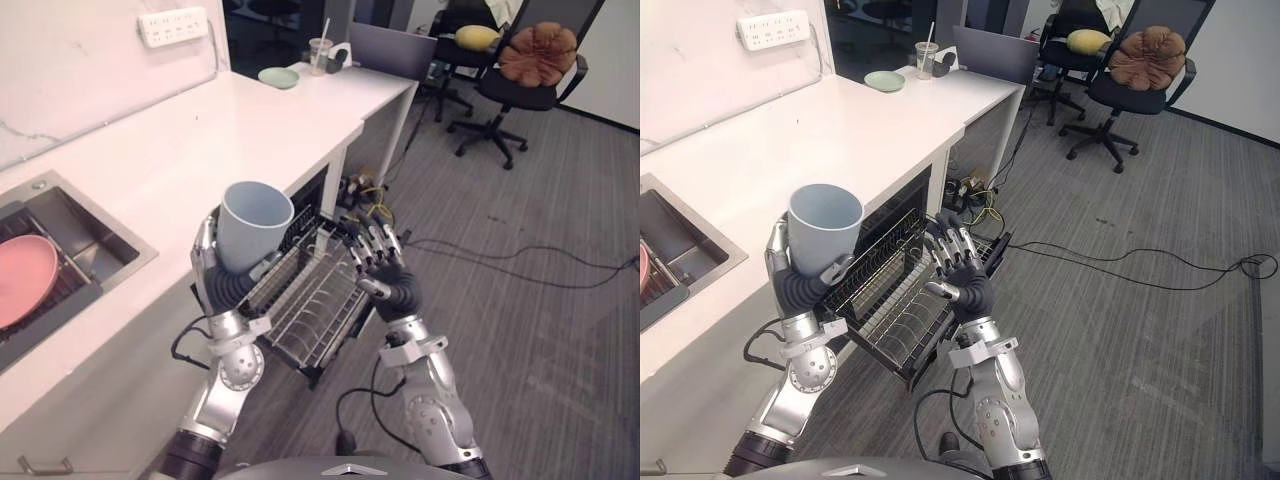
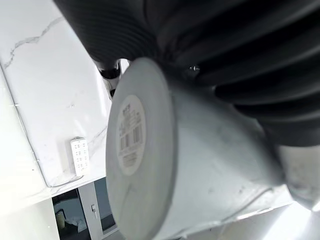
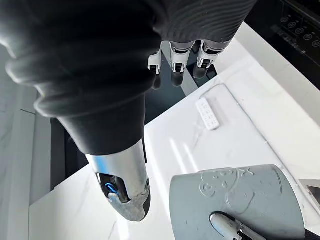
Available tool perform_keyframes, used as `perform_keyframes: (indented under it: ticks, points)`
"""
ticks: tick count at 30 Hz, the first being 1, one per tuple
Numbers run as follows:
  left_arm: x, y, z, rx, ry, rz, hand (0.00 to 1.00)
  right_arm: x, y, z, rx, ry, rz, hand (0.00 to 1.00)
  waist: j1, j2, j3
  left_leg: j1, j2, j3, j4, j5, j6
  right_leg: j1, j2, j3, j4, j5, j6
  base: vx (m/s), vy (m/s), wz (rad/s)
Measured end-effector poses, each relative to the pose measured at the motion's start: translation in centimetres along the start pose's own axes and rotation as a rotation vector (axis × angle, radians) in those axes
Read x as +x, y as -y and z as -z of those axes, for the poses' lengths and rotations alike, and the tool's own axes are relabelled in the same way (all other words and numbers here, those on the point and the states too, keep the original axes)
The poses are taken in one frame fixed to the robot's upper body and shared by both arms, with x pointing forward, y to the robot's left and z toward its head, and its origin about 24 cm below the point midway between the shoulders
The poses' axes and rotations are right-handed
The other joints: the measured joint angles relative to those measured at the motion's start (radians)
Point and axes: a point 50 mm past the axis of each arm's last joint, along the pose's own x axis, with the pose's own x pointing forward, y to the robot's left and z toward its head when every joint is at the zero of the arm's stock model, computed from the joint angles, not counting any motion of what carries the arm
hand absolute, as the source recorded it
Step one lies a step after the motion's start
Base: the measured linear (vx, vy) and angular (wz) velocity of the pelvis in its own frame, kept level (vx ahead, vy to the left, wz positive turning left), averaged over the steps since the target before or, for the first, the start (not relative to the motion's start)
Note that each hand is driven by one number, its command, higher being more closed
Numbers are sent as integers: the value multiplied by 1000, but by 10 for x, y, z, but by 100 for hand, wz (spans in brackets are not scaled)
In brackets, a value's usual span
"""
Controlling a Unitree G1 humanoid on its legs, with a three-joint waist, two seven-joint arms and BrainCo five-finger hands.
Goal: Walk over to the sink, pick up the cup, carry it to the dishwasher, place the cup inside the dishwasher, then close the dishwasher door
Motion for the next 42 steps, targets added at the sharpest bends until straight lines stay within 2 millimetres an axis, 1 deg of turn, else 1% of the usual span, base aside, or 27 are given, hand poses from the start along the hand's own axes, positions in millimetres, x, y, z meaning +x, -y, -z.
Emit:
perform_keyframes:
  ticks: [2, 6, 9, 14, 15, 28, 30, 31, 42]
  points:
    - [-2, 3, -1, 11, 12, 16, 100, 3, -4, 3, 12, -14, -8, 0, -1, 0, -1, 0, -1, 2, -5, 2, -1, -1, -1, 0, 0, -1, 1, -107, -49, -4]
    - [-8, 10, -4, 18, 33, 64, 100, 8, -14, 10, 6, -42, -56, 0, -2, -4, -32, 3, -7, 2, -32, 20, -2, -12, -2, 0, 1, 0, 5, -52, -36, 0]
    - [-10, 15, -3, 24, 36, 91, 100, 14, -19, 11, 9, -45, -62, 0, -1, -9, -39, 5, -8, 2, -33, 24, -2, -11, -2, 0, 1, 1, 6, -24, -18, 1]
    - [-14, 20, -7, 7, 49, 123, 100, 16, -26, 17, 30, -76, -79, 0, 4, -16, -47, 5, -11, 1, -35, 26, 0, -11, -5, -1, 1, 2, 7, -57, -21, 1]
    - [-20, 30, -9, -9, 50, 187, 100, 19, -32, 22, 45, -95, -59, 0, 5, -15, -71, 12, -26, 0, -81, 45, 7, -19, -13, -1, 6, -1, 13, -111, -27, 2]
    - [-22, 35, -14, -20, 79, 210, 100, 19, -33, 24, 52, -103, -33, 0, 5, -15, -76, 39, -36, 0, -125, 67, 9, -15, -14, -1, 8, 2, 15, -41, -14, 0]
    - [-23, 35, -15, 0, 110, 225, 100, 19, -33, 24, 52, -103, -31, 0, 5, -15, -76, 44, -37, 0, -134, 71, 9, -12, -14, -2, 8, 2, 15, -45, -16, 1]
    - [-23, 35, -15, 0, 115, 229, 100, 19, -33, 24, 52, -103, -31, 100, 5, -15, -78, 44, -37, -1, -136, 72, 9, -12, -14, -2, 8, 2, 15, -47, -13, 0]
    - [-24, 32, -13, 19, 139, 228, 100, 19, -33, 25, 44, -106, -6, 100, 6, -16, -80, 43, -40, -1, -136, 75, 10, -12, -16, -2, 5, 1, 16, -35, -15, 0]
